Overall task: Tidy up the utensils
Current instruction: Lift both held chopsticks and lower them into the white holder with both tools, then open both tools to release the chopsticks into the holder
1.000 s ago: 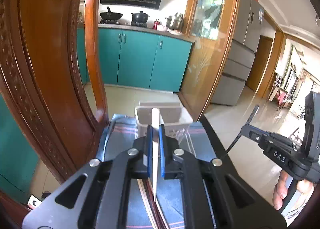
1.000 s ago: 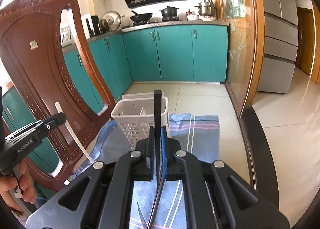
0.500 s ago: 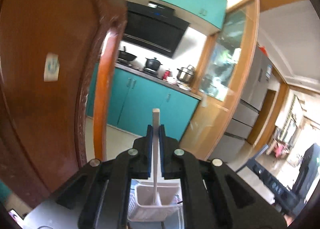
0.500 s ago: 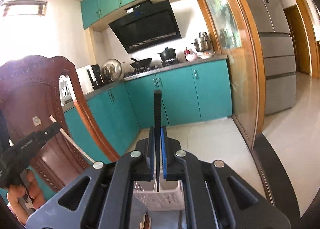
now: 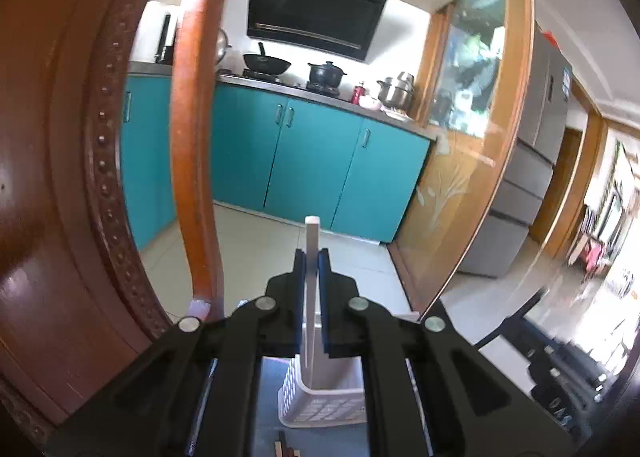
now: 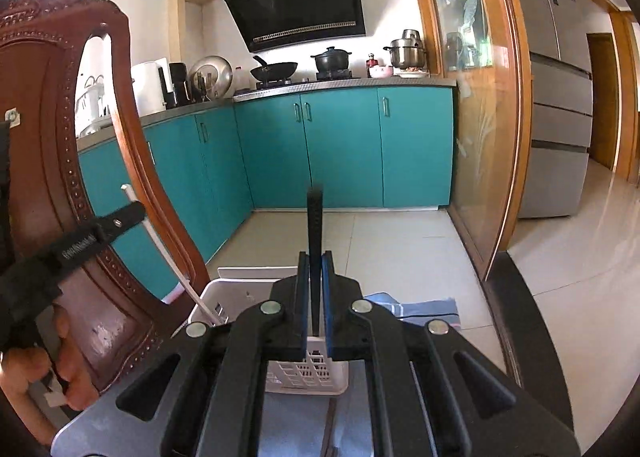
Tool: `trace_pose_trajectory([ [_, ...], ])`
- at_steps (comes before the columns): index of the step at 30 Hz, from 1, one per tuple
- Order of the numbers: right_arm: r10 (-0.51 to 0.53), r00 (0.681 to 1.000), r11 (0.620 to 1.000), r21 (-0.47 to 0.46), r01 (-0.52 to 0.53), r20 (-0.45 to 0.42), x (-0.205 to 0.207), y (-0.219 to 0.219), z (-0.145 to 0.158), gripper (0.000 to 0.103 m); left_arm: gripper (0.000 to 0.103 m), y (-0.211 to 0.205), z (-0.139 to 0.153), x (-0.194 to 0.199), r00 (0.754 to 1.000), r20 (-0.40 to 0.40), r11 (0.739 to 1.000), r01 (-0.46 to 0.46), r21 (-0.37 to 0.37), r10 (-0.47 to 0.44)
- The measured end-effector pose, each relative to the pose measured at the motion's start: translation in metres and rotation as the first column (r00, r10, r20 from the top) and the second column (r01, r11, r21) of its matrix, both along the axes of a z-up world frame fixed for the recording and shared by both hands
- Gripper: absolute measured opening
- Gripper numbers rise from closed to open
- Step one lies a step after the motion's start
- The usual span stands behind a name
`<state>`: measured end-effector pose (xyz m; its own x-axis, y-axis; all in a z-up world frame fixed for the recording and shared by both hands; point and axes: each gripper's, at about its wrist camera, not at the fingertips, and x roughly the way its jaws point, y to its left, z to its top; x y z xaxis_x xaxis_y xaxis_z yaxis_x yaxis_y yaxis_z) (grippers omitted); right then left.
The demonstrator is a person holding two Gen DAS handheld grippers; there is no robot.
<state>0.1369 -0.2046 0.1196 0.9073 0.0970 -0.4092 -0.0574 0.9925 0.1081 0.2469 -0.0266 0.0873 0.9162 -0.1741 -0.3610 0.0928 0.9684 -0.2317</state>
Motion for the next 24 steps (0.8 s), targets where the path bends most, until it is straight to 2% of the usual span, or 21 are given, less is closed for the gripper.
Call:
trace_pose_trajectory([
  [1,-0.008,1.0,1.0,-0.009,0.008,0.007,-0.005,-0.001,0.003,0.018,0.007,-0.002,-0.001,-0.002,1.0,0.003,1.0,0.003,0.01,-0.003],
  [3,-0.011,1.0,1.0,-0.003,0.011,0.027,-0.016,-0.006,0.007,0.04,0.007,-0.005,-0.001,-0.007,1.0,0.012,1.0,0.019,0.018,-0.019],
  [4,-0.016,0.999,1.0,0.012,0.016,0.042,-0.025,-0.011,0.011,0.043,0.011,-0.006,-0.001,-0.009,1.0,0.017,1.0,0.025,0.019,-0.026],
  [10,-0.046,0.994,0.996,0.076,0.038,0.099,-0.076,-0.036,0.024,0.045,0.027,0.004,0.008,-0.045,0.995,0.085,0.998,0.056,0.008,-0.056],
  [12,-0.055,0.992,0.996,0.072,0.047,0.112,-0.091,-0.041,0.021,0.045,0.031,0.009,0.007,-0.063,0.993,0.116,0.999,0.04,-0.005,-0.039],
  [14,-0.05,0.995,0.997,0.069,0.044,0.082,-0.103,-0.047,0.003,0.045,0.032,0.016,-0.001,-0.078,0.993,0.118,1.0,0.02,-0.012,-0.018],
  [15,-0.04,0.998,0.997,0.066,0.037,0.041,-0.102,-0.048,-0.008,0.045,0.034,0.02,-0.011,-0.087,0.995,0.1,1.0,0.001,-0.017,0.001],
  [17,-0.01,0.989,0.999,0.042,0.016,-0.145,-0.086,-0.044,-0.045,0.045,0.041,0.023,-0.031,-0.092,1.0,0.021,1.0,-0.014,-0.017,0.015],
  [19,0.036,0.922,0.998,0.053,-0.016,-0.384,-0.061,-0.034,-0.097,0.045,0.041,0.02,-0.064,-0.083,0.989,-0.151,1.0,-0.008,0.001,0.008],
  [20,0.05,0.874,0.998,0.058,-0.025,-0.483,-0.051,-0.028,-0.12,0.044,0.041,0.019,-0.081,-0.078,0.972,-0.237,1.0,-0.005,-0.012,0.002],
  [22,0.069,0.803,0.997,0.067,-0.036,-0.592,-0.043,-0.019,-0.15,0.044,0.041,0.02,-0.103,-0.071,0.936,-0.352,0.999,-0.009,-0.047,-0.008],
  [23,0.071,0.777,0.997,0.064,-0.04,-0.626,-0.041,-0.014,-0.162,0.044,0.041,0.02,-0.115,-0.069,0.911,-0.412,0.998,-0.013,-0.055,-0.011],
  [24,0.067,0.76,0.998,0.053,-0.043,-0.646,-0.039,-0.01,-0.169,0.044,0.041,0.019,-0.12,-0.069,0.901,-0.433,0.999,-0.008,-0.051,-0.015],
])
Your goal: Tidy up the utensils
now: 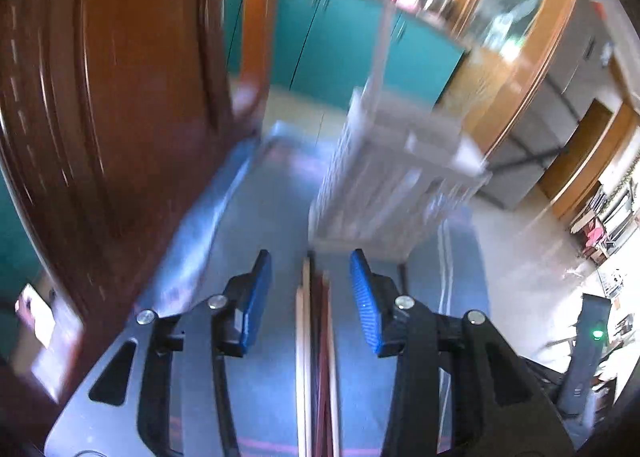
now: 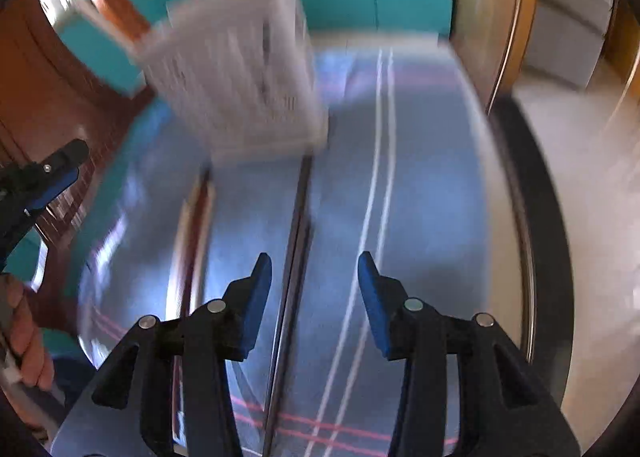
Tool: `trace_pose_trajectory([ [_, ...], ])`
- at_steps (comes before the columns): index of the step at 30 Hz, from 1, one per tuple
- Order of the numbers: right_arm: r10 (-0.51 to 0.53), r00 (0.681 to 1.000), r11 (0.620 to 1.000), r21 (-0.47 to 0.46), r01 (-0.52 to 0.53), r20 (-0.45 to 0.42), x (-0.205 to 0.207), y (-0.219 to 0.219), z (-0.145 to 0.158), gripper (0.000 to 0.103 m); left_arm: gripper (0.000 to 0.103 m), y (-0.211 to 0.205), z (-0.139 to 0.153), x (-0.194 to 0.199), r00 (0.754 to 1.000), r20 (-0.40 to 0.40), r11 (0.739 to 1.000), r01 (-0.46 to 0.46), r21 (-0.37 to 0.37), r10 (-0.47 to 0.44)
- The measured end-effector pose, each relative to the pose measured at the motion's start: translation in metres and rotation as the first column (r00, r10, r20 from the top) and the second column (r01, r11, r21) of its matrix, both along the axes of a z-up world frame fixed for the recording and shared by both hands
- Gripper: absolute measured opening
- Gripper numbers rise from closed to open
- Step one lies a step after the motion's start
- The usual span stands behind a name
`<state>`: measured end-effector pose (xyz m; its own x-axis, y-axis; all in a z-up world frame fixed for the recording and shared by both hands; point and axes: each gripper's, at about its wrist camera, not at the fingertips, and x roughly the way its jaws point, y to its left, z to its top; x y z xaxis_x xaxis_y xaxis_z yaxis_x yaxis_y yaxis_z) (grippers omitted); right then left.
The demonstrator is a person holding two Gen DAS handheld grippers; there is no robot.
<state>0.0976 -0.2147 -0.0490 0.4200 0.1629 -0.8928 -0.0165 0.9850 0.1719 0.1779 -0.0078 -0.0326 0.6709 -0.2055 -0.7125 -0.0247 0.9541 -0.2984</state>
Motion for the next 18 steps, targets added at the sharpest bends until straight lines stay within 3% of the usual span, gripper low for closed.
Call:
trace_pose_trajectory([
  [5,0.016,0.998,0.998,-0.068,-0.02,-0.062,-0.001,0.018,-0.026,0.044,0.05,-0.01,-0.004,-0.007,0.999,-0.006,0.999,0.049,0.024,-0.048],
  [9,0.014,0.999,0.994,-0.109,-0.018,-0.04,0.002,0.028,-0.026,0.044,0.051,-0.014,-0.005,-0.009,0.998,-0.008,0.997,0.067,0.037,-0.067],
  [10,0.01,0.999,0.993,-0.12,-0.015,-0.035,0.002,0.029,-0.026,0.041,0.052,-0.013,-0.006,-0.009,0.998,-0.013,0.997,0.066,0.037,-0.066],
  [13,0.017,0.999,0.995,-0.101,-0.02,-0.029,0.003,0.033,-0.025,0.016,0.052,-0.012,-0.007,-0.007,0.998,-0.028,0.997,0.062,0.036,-0.061],
  [18,-0.02,0.999,0.999,-0.046,0.019,-0.038,0.005,0.031,-0.023,0.013,0.053,-0.01,-0.01,-0.009,0.998,-0.035,0.997,0.062,0.04,-0.061],
])
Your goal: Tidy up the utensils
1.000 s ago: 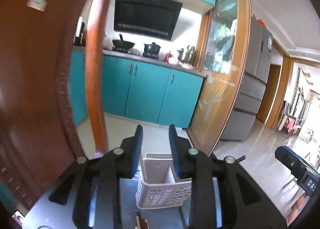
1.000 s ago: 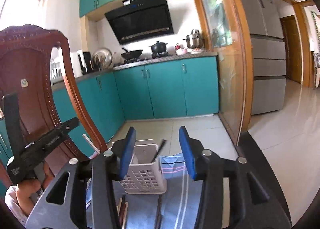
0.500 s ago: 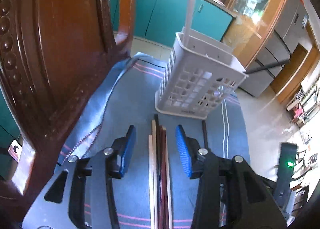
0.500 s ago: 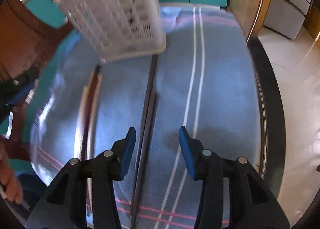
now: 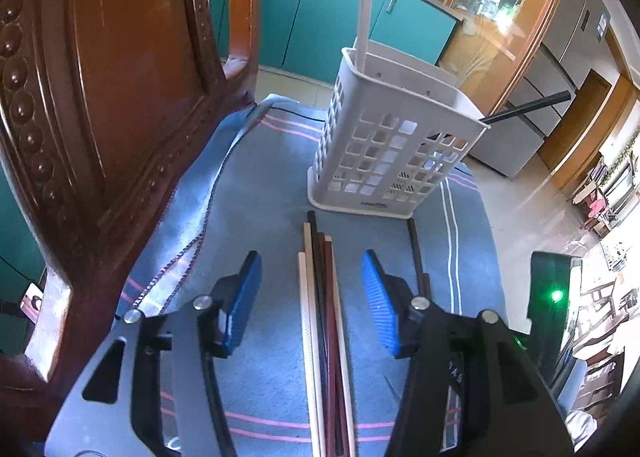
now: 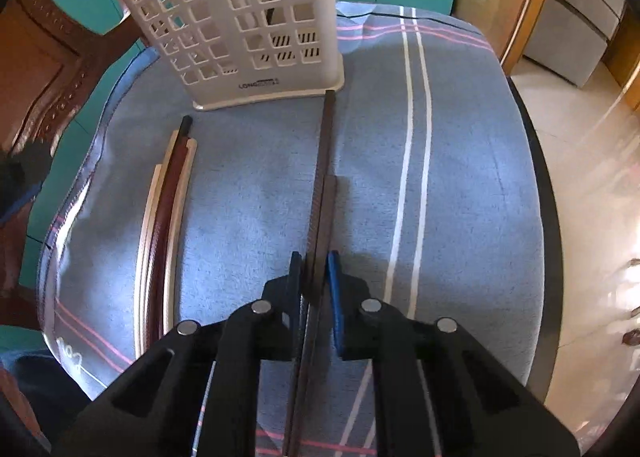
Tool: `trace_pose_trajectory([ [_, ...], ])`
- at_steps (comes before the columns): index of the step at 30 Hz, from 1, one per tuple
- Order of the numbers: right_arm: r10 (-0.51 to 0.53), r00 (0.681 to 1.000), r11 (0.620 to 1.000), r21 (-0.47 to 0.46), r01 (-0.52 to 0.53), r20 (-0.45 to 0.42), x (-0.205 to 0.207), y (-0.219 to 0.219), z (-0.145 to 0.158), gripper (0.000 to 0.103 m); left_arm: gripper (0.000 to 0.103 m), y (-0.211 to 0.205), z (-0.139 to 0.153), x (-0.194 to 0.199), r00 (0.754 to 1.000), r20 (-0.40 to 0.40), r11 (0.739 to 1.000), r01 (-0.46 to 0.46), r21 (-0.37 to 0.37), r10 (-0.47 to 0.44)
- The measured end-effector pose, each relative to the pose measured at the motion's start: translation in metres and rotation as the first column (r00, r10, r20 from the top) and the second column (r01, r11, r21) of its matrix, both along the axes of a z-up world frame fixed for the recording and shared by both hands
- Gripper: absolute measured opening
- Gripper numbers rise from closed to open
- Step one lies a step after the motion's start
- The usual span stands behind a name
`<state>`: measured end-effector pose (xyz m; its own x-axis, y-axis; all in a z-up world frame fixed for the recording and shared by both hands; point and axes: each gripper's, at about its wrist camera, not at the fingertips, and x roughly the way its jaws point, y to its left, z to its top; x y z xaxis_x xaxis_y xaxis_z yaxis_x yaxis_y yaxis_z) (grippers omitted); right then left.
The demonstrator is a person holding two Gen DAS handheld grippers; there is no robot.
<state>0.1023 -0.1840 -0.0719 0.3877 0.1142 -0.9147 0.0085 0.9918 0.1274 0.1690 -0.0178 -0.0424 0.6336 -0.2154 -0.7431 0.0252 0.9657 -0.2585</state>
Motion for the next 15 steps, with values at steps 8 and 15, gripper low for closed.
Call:
trace_pose_trajectory([
  [8,-0.092,0.996,0.987,0.132,0.088,0.022,-0.004,-0.031,0.016,0.012,0.054,-0.005,-0.003,-0.003,1.0,-0.008,1.0,0.02,0.009,-0.02],
  [15,-0.09,0.994,0.989,0.125,0.082,0.059,-0.003,-0.035,0.025,0.012,0.057,-0.01,-0.005,-0.004,0.999,-0.013,0.999,0.034,0.015,-0.034],
])
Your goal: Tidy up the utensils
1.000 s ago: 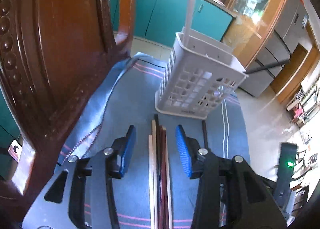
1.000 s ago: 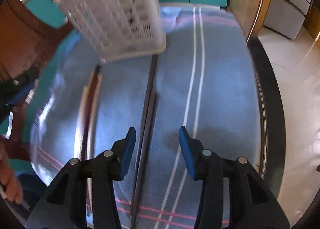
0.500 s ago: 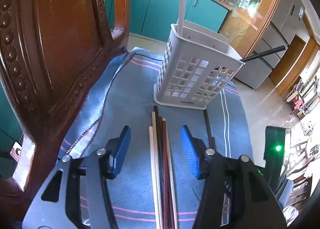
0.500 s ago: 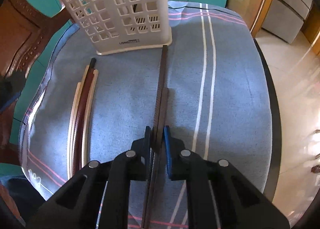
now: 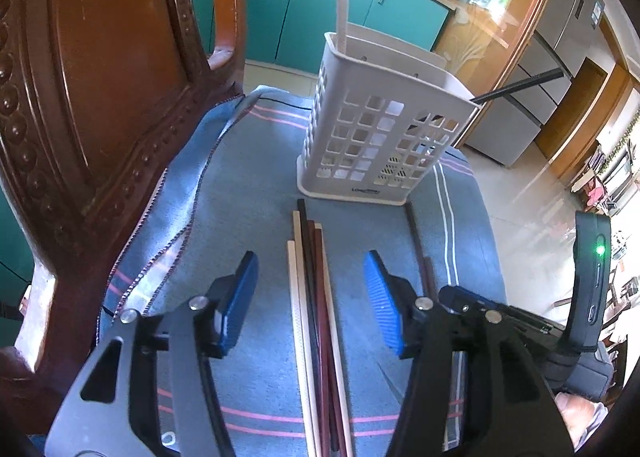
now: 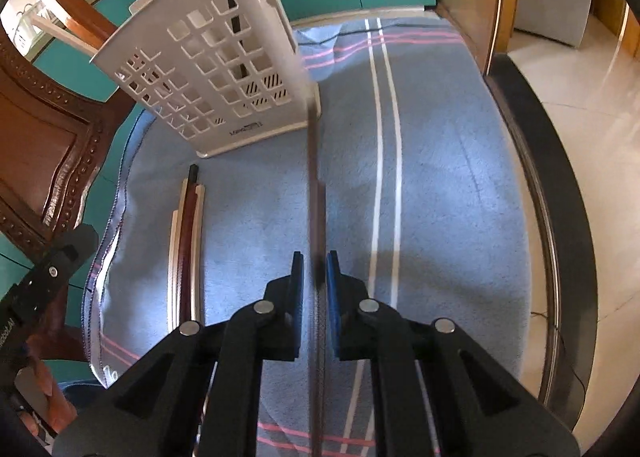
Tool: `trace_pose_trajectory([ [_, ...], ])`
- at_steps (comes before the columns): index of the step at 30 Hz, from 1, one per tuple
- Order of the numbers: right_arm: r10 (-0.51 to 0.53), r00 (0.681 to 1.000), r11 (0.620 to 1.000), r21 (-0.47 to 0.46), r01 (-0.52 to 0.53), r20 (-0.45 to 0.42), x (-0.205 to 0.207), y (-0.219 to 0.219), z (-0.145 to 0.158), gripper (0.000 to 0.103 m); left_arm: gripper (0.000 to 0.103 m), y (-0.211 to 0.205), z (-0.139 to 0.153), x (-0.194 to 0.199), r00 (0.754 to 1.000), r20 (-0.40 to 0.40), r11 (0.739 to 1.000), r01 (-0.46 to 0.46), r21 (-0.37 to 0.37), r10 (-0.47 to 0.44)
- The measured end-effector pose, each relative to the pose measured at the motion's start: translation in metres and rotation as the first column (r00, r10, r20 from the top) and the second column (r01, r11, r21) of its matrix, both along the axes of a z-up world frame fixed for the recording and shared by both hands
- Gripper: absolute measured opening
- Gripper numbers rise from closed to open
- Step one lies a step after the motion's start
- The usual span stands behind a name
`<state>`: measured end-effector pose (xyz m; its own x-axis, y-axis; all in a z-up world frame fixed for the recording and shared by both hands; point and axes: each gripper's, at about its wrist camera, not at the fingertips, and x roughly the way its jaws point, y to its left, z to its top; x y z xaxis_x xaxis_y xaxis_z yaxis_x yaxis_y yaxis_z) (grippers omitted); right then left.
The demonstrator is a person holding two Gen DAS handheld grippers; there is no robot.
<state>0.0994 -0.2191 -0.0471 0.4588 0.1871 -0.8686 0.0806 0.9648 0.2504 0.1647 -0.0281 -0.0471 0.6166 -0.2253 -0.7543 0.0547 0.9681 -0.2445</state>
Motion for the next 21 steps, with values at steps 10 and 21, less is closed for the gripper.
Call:
trace_pose_trajectory([
  [10,0.03,0.998,0.993,-0.114,-0.036,-0.049,0.003,0.009,-0.02,0.016,0.061,0.001,-0.003,0.001,1.0,-0.011,1.0,0.0,0.004,0.0],
  [21,0.002,0.999,0.989,-0.148,-0.007,-0.032,0.0,0.004,-0.018,0.008,0.061,0.0,-0.005,0.001,1.0,-0.019,1.0,0.003,0.009,-0.003],
])
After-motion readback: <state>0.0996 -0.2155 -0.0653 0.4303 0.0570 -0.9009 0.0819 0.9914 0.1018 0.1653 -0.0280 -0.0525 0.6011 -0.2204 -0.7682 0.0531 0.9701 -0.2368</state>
